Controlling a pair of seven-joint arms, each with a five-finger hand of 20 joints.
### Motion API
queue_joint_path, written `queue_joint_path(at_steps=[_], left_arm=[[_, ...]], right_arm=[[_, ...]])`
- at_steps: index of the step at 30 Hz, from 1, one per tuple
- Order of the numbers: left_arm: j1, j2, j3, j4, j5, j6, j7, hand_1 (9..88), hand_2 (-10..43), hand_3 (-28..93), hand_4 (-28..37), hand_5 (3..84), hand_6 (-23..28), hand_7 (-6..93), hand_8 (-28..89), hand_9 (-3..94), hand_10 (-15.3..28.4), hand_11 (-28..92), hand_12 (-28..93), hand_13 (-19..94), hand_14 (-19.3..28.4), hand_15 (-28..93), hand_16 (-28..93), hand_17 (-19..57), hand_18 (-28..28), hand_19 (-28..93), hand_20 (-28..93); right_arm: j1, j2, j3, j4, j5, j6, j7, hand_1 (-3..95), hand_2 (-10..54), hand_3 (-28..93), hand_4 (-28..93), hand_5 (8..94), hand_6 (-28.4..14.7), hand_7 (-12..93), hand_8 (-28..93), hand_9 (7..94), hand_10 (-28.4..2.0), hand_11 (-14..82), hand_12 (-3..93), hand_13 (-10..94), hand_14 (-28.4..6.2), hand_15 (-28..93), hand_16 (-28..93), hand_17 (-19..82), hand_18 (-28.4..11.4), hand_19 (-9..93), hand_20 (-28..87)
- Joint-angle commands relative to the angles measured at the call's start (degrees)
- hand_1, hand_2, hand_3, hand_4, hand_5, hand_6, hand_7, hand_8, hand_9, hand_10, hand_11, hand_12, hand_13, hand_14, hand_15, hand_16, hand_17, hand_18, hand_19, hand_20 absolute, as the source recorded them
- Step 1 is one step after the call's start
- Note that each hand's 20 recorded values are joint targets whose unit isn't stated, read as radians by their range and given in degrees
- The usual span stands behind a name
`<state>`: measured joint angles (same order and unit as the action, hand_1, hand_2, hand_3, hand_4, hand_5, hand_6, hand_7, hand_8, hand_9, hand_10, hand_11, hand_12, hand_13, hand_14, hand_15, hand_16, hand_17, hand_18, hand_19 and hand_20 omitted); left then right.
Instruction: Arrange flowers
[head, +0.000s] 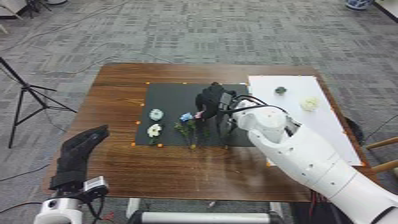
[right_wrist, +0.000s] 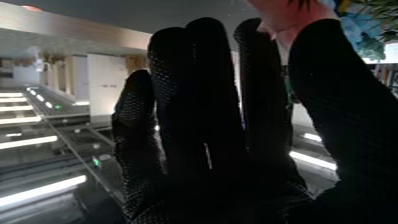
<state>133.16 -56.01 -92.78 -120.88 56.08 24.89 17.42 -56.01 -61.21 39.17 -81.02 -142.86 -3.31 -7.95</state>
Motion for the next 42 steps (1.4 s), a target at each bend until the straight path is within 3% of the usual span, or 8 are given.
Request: queue_joint_path(at_steps=[1, 5, 10, 15, 19, 28, 34, 42], left_arm=[[0.34, -0.25, -0.15, -0.12, 0.45, -1.84, -0.32, 29.9, -6.3, 72, -18.0, 50.9, 2.7, 18.9, -10, 46.8, 12.9, 21, 10, 33, 14.9, 13, 2, 1.0, 13.4, 8, 16], [1.37, -0.42, -0.87, -0.44, 0.38, -2.65, 0.08, 29.9, -6.5, 71, -18.0, 50.9, 2.8, 18.7, -10, 46.4, 12.8, 21, 10, 33, 14.9, 13, 2, 0.9, 13.3, 8, 16], [2.11, -0.83, -1.31, -0.63, 0.42, -3.04, 0.25, 29.7, -6.8, 71, -17.9, 50.8, 2.7, 18.8, -10, 46.2, 12.7, 21, 11, 33, 15.0, 12, 2, 0.6, 13.3, 7, 16], [2.73, -0.86, -0.93, -0.59, 0.02, -2.62, 0.19, 29.6, -7.0, 72, -18.0, 50.8, 2.7, 18.8, -10, 46.1, 12.7, 20, 11, 33, 15.0, 12, 2, 0.6, 13.4, 7, 17], [3.34, -1.33, -0.31, -0.67, 0.23, -3.38, -0.25, 29.8, -6.9, 71, -18.2, 50.7, 2.6, 18.8, -10, 46.1, 12.7, 20, 11, 33, 14.9, 12, 3, 0.7, 13.5, 8, 17], [2.96, -1.35, 0.52, -0.5, 0.46, -4.45, -0.38, 29.9, -6.8, 71, -18.1, 50.7, 2.7, 18.8, -10, 46.1, 12.7, 20, 11, 33, 15.1, 12, 3, 0.7, 13.5, 8, 17], [3.3, -1.58, 0.63, -0.57, 0.74, -5.26, -0.49, 29.9, -6.7, 71, -18.1, 50.7, 2.7, 18.7, -10, 46.1, 12.7, 20, 11, 33, 15.0, 12, 3, 0.8, 13.5, 8, 17], [3.35, -1.57, 0.76, -0.61, 0.76, -4.96, -0.63, 29.9, -6.7, 71, -18.0, 50.7, 2.6, 18.7, -10, 46.1, 12.7, 20, 11, 33, 15.0, 12, 3, 0.8, 13.5, 8, 17]], right_arm=[[2.21, 1.93, 1.98, -4.68, 0.34, -4.92, -0.29, 27.8, -9.5, 75, -19, 63.2, 0.6, 24, -12, 68.2, -12.6, 20.9, 22.3, 55, -14.1, 52, 34, 23, -20.5, 64, 58], [2.26, 6.69, 3.89, -10.09, 0.9, -8.63, 0.04, 24.1, -9.5, 74, -20, 60.1, -1.1, 20, -11, 64.1, -13.5, 18.9, 22.1, 52, -15.6, 50, 33, 21, -21.2, 62, 57], [-1.06, 14.33, 8.7, -12.67, 0.41, -7.11, 2.26, 22.5, -9.5, 74, -20, 58.1, -1.2, 19, -10, 60.8, -13.8, 16.9, 22.3, 50, -16.1, 47, 32, 19, -21.5, 61, 57], [-6.57, 18.12, 16.32, -8.47, -0.18, -10.72, 5.1, 22.4, -9.5, 75, -21, 51.9, -1.3, 18, -9, 55.4, -13.9, 13.8, 22.4, 52, -15.3, 36, 30, 19, -22.0, 61, 57], [-10.22, 16.98, 23.29, -3.32, -2.53, -15.54, 6.26, 20.7, -9.5, 74, -21, 44.3, -2.2, 15, -8, 49.9, -14.6, 10.4, 22.2, 53, -15.3, 33, 31, 19, -22.8, 60, 57], [-10.36, 14.94, 26.71, 5.15, -6.23, -13.61, 7.24, 19.4, -9.5, 72, -24, 42.1, -2.9, 14, -7, 49.0, -14.3, 9.0, 22.4, 54, -15.7, 34, 33, 19, -23.6, 61, 57], [-12.05, 15.4, 27.86, 5.52, -4.36, -10.01, 8.8, 21.3, -9.5, 72, -25, 44.1, -2.8, 15, -8, 50.6, -13.6, 10.4, 22.2, 56, -15.1, 36, 33, 20, -23.2, 62, 58], [-10.44, 16.58, 27.0, 3.96, 1.8, -7.24, 9.7, 23.0, -9.5, 72, -25, 45.8, -2.4, 17, -9, 52.9, -13.6, 12.1, 21.5, 57, -14.6, 38, 32, 21, -22.7, 63, 58]])
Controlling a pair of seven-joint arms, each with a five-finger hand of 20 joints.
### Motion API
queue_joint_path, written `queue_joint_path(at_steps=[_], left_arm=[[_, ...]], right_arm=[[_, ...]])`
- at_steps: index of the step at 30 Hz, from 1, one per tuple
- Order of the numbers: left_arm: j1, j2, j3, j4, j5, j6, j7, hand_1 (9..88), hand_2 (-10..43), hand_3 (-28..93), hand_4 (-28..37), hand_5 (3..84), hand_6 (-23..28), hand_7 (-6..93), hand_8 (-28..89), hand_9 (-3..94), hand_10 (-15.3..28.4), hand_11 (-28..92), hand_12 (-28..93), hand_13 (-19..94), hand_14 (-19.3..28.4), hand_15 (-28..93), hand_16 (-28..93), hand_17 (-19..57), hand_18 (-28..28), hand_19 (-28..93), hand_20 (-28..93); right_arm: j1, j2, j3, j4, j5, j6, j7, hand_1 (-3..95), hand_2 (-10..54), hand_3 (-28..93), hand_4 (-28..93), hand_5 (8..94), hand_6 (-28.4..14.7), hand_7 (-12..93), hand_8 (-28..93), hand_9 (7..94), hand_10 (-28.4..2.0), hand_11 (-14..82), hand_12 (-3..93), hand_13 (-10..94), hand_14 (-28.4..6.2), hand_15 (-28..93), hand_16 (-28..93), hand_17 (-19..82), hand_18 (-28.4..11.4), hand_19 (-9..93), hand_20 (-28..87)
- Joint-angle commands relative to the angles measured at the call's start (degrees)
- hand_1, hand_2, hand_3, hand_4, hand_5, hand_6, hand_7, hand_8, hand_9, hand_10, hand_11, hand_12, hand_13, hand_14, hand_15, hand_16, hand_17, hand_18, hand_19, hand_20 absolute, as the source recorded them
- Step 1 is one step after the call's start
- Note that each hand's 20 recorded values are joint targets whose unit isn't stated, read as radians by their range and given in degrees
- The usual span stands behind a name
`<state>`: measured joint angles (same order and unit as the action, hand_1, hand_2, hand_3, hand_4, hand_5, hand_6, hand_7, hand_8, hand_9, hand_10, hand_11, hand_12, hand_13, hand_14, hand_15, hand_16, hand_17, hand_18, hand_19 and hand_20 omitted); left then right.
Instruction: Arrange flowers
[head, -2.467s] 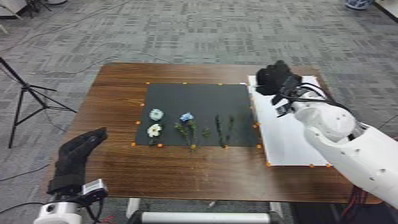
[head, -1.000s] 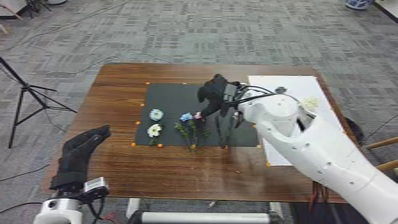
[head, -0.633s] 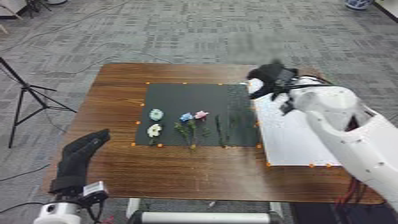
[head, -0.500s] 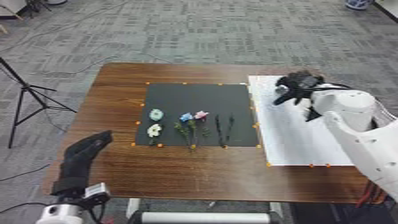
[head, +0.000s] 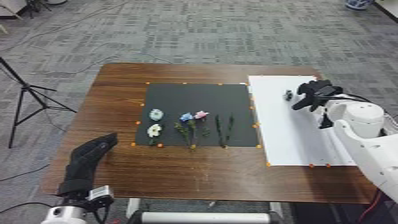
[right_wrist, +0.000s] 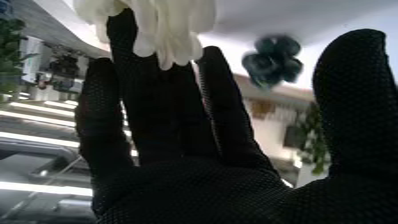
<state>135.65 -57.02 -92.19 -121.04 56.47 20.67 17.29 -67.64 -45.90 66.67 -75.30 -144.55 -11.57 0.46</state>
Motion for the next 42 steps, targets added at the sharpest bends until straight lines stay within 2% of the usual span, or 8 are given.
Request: queue_joint_path(at_steps=[1, 6, 17, 27, 32, 35, 39, 42], left_arm=[[0.29, -0.45, 0.38, -0.21, 0.4, -1.04, -0.62, 29.9, -6.7, 71, -18.0, 50.7, 2.6, 18.7, -10, 46.0, 12.7, 20, 11, 33, 15.0, 12, 3, 0.8, 13.6, 8, 17], [0.14, -0.28, 0.39, -0.12, 0.5, -1.81, -0.77, 29.9, -6.7, 71, -18.0, 50.6, 2.6, 18.8, -10, 46.1, 12.7, 20, 11, 33, 15.0, 12, 3, 0.7, 13.6, 8, 17], [0.87, -0.78, 0.01, -0.46, 0.57, -2.54, -1.06, 29.8, -6.8, 71, -17.9, 50.6, 2.5, 18.7, -10, 46.0, 12.7, 20, 11, 33, 15.0, 12, 3, 0.7, 13.6, 8, 17], [0.38, -1.15, -0.06, -0.35, 0.91, -3.32, -1.73, 29.8, -6.7, 71, -18.0, 50.5, 2.3, 18.5, -10, 46.0, 12.7, 20, 11, 33, 15.1, 12, 3, 0.7, 13.6, 8, 17], [0.78, -1.19, -0.17, -0.48, 0.62, -2.85, -1.45, 29.9, -6.6, 71, -18.0, 50.6, 2.3, 18.5, -10, 45.9, 12.7, 20, 11, 33, 15.1, 12, 3, 0.7, 13.6, 8, 17], [1.1, -1.1, -0.57, -0.62, 0.7, -2.88, -1.54, 29.9, -6.7, 71, -17.9, 50.5, 2.4, 18.4, -10, 45.9, 12.7, 20, 11, 33, 15.2, 12, 3, 0.7, 13.6, 8, 17], [1.28, -0.84, -0.86, -0.74, 0.66, -2.88, -1.4, 29.9, -6.7, 71, -17.9, 50.6, 2.5, 18.3, -10, 46.0, 12.7, 20, 11, 33, 15.1, 12, 3, 0.7, 13.6, 8, 17], [0.53, -0.73, -0.52, -0.46, 0.7, -3.14, -1.48, 29.8, -6.6, 71, -17.9, 50.6, 2.6, 18.3, -10, 45.9, 12.7, 20, 11, 33, 15.0, 12, 3, 0.7, 13.6, 8, 17]], right_arm=[[1.03, 1.77, -0.11, -2.55, 3.45, 1.69, 1.6, 23.0, -9.5, 72, -25, 45.8, -2.4, 17, -9, 52.9, -13.6, 12.2, 21.4, 57, -14.6, 38, 32, 21, -22.7, 63, 58], [-0.03, 4.52, 0.91, -4.45, 4.74, 3.42, 3.52, 23.0, -9.5, 72, -24, 46.6, -2.0, 18, -9, 53.2, -13.7, 12.2, 21.2, 57, -14.8, 38, 32, 21, -22.6, 63, 58], [-5.65, 4.54, 5.35, -4.68, 2.99, -1.59, 3.83, 23.4, -9.5, 72, -23, 47.9, -2.1, 18, -9, 53.5, -14.0, 12.2, 21.3, 57, -14.8, 39, 32, 22, -22.7, 64, 58], [-7.51, 3.67, 4.81, -4.42, 3.92, -1.34, 4.97, 28.3, -9.5, 70, -23, 57.8, -1.4, 21, -9, 67.6, -13.2, 22.8, 23.0, 64, -13.4, 57, 35, 27, -22.9, 71, 61], [-6.57, 4.9, 0.87, -3.91, 5.48, 6.19, 6.99, 40.4, -9.5, 70, -24, 64.9, 0.0, 24, -6, 74.4, -11.7, 27.6, 23.8, 69, -11.1, 60, 35, 31, -22.4, 75, 62], [-4.88, 6.0, -1.19, -5.58, 8.85, 12.43, 7.11, 56.6, -9.5, 62, -22, 72.4, 0.2, 28, 5, 85.3, -8.3, 14.0, 40.5, 73, -9.5, 61, 36, 35, -22.3, 77, 62], [-0.36, 7.36, -6.81, -9.22, 11.6, 20.31, 5.35, 58.9, -9.5, 61, -22, 74.6, 0.4, 29, 5, 87.7, -7.8, 13.0, 41.8, 74, -9.1, 60, 37, 35, -22.2, 77, 62], [4.28, 7.27, -12.84, -11.5, 12.91, 22.07, 2.07, 59.0, -9.5, 62, -22, 75.2, 0.6, 28, 5, 88.1, -7.8, 13.0, 41.5, 73, -9.1, 60, 37, 35, -21.8, 77, 62]])
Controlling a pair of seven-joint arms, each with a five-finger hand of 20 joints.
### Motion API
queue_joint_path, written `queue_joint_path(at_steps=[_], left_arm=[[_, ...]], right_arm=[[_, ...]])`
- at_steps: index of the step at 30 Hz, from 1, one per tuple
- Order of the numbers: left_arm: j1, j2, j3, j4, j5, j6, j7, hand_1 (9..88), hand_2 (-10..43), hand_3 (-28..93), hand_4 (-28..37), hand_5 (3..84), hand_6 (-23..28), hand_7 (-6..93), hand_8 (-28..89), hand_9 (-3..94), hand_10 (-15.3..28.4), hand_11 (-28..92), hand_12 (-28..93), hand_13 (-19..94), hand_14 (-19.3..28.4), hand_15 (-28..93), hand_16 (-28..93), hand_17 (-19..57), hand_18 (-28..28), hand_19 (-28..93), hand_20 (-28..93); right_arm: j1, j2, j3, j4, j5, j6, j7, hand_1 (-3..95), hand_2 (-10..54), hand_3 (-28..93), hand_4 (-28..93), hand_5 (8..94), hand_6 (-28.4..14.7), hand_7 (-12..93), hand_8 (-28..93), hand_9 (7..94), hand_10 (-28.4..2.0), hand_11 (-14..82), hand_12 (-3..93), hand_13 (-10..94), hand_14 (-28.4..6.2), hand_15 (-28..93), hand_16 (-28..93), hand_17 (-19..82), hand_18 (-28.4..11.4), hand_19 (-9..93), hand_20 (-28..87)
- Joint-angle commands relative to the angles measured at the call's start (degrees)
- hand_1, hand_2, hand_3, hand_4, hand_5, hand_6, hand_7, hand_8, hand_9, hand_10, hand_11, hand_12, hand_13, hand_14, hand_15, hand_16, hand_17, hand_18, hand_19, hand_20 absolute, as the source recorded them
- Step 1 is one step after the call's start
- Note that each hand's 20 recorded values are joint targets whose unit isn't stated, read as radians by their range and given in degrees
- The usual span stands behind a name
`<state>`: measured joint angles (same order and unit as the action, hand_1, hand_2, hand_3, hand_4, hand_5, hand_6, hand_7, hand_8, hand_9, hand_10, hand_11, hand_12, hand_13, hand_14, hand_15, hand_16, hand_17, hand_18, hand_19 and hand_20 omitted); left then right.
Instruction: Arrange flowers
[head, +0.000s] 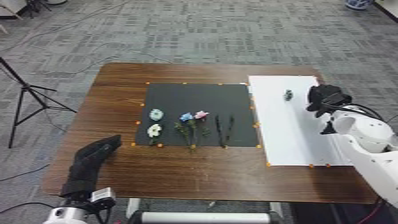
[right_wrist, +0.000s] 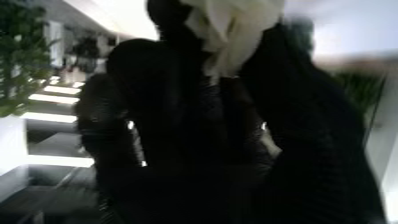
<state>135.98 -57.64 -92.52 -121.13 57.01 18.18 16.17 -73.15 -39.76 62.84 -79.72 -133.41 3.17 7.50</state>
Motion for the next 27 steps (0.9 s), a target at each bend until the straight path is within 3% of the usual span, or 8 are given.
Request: queue_joint_path(at_steps=[1, 9, 12, 19, 27], left_arm=[[0.19, -0.08, -0.1, -0.39, 0.1, -0.56, -0.33, 29.8, -6.6, 71, -17.9, 50.6, 2.6, 18.3, -10, 45.9, 12.7, 20, 11, 33, 15.0, 12, 3, 0.7, 13.6, 8, 17], [-1.52, 0.05, 0.71, 0.21, 0.42, -1.27, -0.55, 29.8, -6.7, 71, -17.9, 50.6, 2.7, 18.2, -10, 45.9, 12.6, 20, 11, 33, 15.2, 12, 3, 0.6, 13.6, 8, 17], [-1.27, 0.06, 0.56, 0.14, 0.25, -0.89, -0.42, 29.8, -6.6, 71, -17.9, 50.6, 2.6, 18.3, -10, 45.9, 12.6, 20, 11, 33, 15.1, 12, 3, 0.6, 13.6, 8, 17], [-0.73, -0.09, 0.16, 0.1, -0.07, -1.0, -0.24, 29.8, -6.6, 71, -17.8, 50.6, 2.7, 18.3, -10, 45.9, 12.6, 20, 11, 33, 15.1, 12, 3, 0.7, 13.6, 8, 17], [-0.82, 0.1, 0.16, 0.43, -0.24, -1.92, -0.05, 29.8, -6.6, 71, -17.8, 50.5, 2.7, 18.2, -10, 45.9, 12.6, 20, 11, 33, 15.1, 12, 3, 0.6, 13.6, 8, 17]], right_arm=[[11.49, 0.53, -11.12, -7.31, 1.62, 7.22, -6.5, 58.8, -9.5, 62, -22, 75.4, 0.8, 28, 5, 88.2, -7.7, 13.0, 41.4, 73, -9.1, 60, 37, 34, -21.5, 76, 62], [17.69, -5.87, -19.25, -5.09, -5.2, 0.72, -21.15, 57.3, -9.5, 63, -25, 72.5, 3.9, 34, 1, 87.1, -6.5, 8.3, 39.7, 69, -8.5, 58, 38, 32, -19.2, 72, 61], [18.36, -8.77, -19.95, -1.49, -8.3, 0.99, -24.94, 58.1, -9.2, 62, -24, 72.2, 4.5, 35, 0, 86.9, -6.9, 7.2, 38.0, 68, -8.5, 58, 38, 31, -18.8, 71, 61], [18.29, -11.9, -21.17, 2.85, -12.09, 1.01, -26.37, 58.2, -8.9, 61, -25, 72.0, 5.0, 36, -1, 86.6, -6.8, 6.6, 36.6, 68, -8.3, 57, 38, 31, -18.6, 71, 61], [17.55, -13.94, -21.37, 3.68, -12.67, -0.09, -27.85, 57.6, -8.6, 62, -25, 70.7, 5.6, 37, -1, 85.1, -6.4, 5.4, 35.5, 67, -8.4, 57, 38, 31, -18.5, 70, 61]])
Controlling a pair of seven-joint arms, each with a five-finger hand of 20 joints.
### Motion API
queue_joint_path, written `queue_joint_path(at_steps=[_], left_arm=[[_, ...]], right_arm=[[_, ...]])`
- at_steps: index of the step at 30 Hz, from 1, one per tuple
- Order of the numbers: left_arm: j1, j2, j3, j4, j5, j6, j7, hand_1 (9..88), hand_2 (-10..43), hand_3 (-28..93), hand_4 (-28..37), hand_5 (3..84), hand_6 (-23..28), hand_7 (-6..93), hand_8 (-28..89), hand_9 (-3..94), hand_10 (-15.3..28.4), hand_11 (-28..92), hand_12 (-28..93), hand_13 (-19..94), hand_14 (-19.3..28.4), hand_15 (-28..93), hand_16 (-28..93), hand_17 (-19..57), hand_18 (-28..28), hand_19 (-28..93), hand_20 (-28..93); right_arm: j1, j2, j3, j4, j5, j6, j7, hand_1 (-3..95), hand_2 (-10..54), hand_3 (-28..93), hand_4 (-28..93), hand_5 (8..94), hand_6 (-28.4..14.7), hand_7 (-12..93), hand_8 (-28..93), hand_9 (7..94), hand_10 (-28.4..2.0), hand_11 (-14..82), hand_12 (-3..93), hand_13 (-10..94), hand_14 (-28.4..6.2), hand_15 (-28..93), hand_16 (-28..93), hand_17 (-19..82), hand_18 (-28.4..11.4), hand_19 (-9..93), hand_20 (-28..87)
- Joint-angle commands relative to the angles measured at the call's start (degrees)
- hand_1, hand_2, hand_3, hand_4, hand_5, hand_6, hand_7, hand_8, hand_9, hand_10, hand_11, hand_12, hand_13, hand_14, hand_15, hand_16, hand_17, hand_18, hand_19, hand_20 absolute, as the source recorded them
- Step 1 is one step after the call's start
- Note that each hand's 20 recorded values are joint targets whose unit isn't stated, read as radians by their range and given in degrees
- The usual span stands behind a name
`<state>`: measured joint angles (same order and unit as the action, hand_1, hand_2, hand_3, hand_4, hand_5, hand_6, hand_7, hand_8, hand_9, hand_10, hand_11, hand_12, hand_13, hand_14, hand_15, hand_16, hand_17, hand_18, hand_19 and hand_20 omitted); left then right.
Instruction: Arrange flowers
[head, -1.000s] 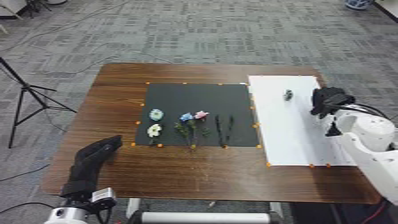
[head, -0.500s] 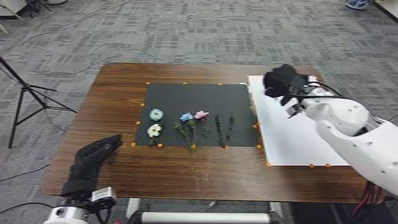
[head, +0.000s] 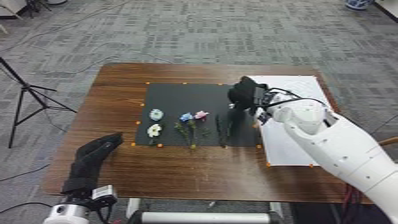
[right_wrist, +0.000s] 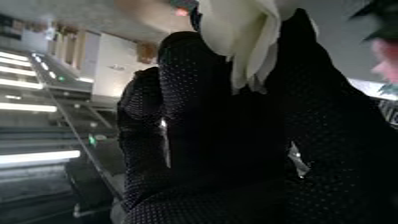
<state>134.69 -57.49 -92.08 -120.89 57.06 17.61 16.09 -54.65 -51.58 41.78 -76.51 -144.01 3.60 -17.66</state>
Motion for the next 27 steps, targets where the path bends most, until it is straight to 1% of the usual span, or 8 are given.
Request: queue_joint_path(at_steps=[1, 4, 8, 10, 16, 23, 26, 27], left_arm=[[0.48, -0.04, -0.3, 0.21, -0.29, -1.3, 0.23, 29.8, -6.6, 71, -17.8, 50.5, 2.7, 18.2, -10, 45.9, 12.6, 20, 11, 33, 15.1, 12, 3, 0.6, 13.6, 8, 17], [0.27, 0.05, -0.29, 0.33, -0.26, -1.68, 0.17, 29.7, -6.8, 71, -17.7, 50.6, 2.7, 18.2, -10, 45.9, 12.6, 20, 11, 33, 15.1, 12, 3, 0.7, 13.6, 8, 17], [-0.21, 0.15, 0.12, 0.59, -0.13, -1.98, 0.2, 29.6, -6.8, 71, -17.8, 50.5, 2.6, 18.2, -10, 45.8, 12.6, 20, 11, 33, 15.1, 12, 3, 0.6, 13.6, 8, 17], [-0.45, 0.18, 0.44, 0.68, -0.13, -2.17, 0.11, 29.5, -6.8, 71, -17.7, 50.5, 2.7, 18.2, -10, 45.8, 12.5, 20, 11, 33, 15.1, 12, 3, 0.6, 13.6, 8, 17], [-1.35, 0.05, 1.25, 1.03, 0.33, -2.97, -0.28, 29.3, -7.3, 71, -17.8, 50.4, 2.7, 18.0, -10, 45.7, 12.5, 20, 11, 33, 15.1, 12, 3, 0.6, 13.6, 8, 17], [-1.15, -0.02, 1.29, 0.94, 0.19, -2.45, -0.12, 29.1, -7.5, 71, -17.8, 50.1, 2.7, 18.1, -9, 45.3, 12.5, 20, 11, 32, 15.2, 11, 3, 0.4, 13.7, 8, 17], [-1.84, 0.02, 1.4, 1.3, 0.33, -3.07, -0.2, 29.0, -7.5, 71, -17.8, 50.1, 2.7, 18.1, -9, 45.2, 12.4, 20, 11, 32, 15.2, 11, 3, 0.4, 13.7, 8, 17], [-1.41, -0.17, 1.21, 1.08, 0.31, -2.97, -0.27, 29.0, -7.5, 71, -17.8, 50.1, 2.6, 18.1, -9, 45.2, 12.4, 20, 11, 32, 15.1, 11, 3, 0.3, 13.7, 8, 17]], right_arm=[[-0.2, -2.25, -1.02, 0.72, -1.4, -0.07, -2.64, 57.5, -8.6, 62, -25, 70.6, 5.7, 37, -1, 84.9, -6.3, 5.2, 35.4, 67, -8.3, 57, 38, 31, -18.4, 70, 61], [0.38, -2.75, -0.66, 0.58, -0.26, -0.65, -2.18, 55.5, -8.5, 63, -24, 70.1, 5.5, 38, -1, 82.8, -6.5, 6.3, 33.8, 66, -8.6, 57, 38, 30, -18.6, 70, 62], [1.51, -3.04, -0.94, -0.12, 3.59, -1.29, 1.2, 42.1, -9.5, 65, -21, 64.8, 3.3, 34, 0, 72.8, -9.9, 17.3, 20.9, 64, -10.3, 58, 37, 28, -19.8, 69, 62], [1.88, -3.27, -0.62, -0.74, 5.54, -1.99, 2.99, 33.7, -9.0, 70, -19, 63.0, 2.6, 29, -11, 69.4, -11.4, 16.9, 20.0, 63, -11.5, 58, 37, 27, -20.7, 69, 62], [2.89, -2.86, -0.27, -2.29, 10.1, -1.87, 5.26, 19.7, 0.7, 68, -17, 60.6, -0.3, 23, -12, 65.3, -13.5, 15.3, 19.9, 61, -14.1, 56, 35, 26, -22.0, 68, 61], [2.74, 0.05, 2.39, -5.51, 8.24, -5.23, 6.39, 15.4, -0.8, 69, -16, 59.0, -1.2, 20, -10, 62.8, -14.3, 14.1, 19.9, 59, -15.5, 55, 35, 24, -22.8, 67, 61], [1.79, 3.12, 4.36, -7.27, 6.1, -6.05, 9.64, 15.8, -1.7, 69, -16, 57.9, -1.1, 20, -10, 61.5, -14.2, 13.4, 19.9, 58, -15.8, 53, 34, 24, -22.6, 65, 60], [1.94, 3.14, 4.76, -5.85, 4.4, -5.73, 9.88, 17.3, -3.3, 69, -15, 56.2, -1.1, 20, -10, 60.6, -14.1, 13.1, 20.0, 57, -15.8, 51, 33, 23, -22.4, 64, 59]])
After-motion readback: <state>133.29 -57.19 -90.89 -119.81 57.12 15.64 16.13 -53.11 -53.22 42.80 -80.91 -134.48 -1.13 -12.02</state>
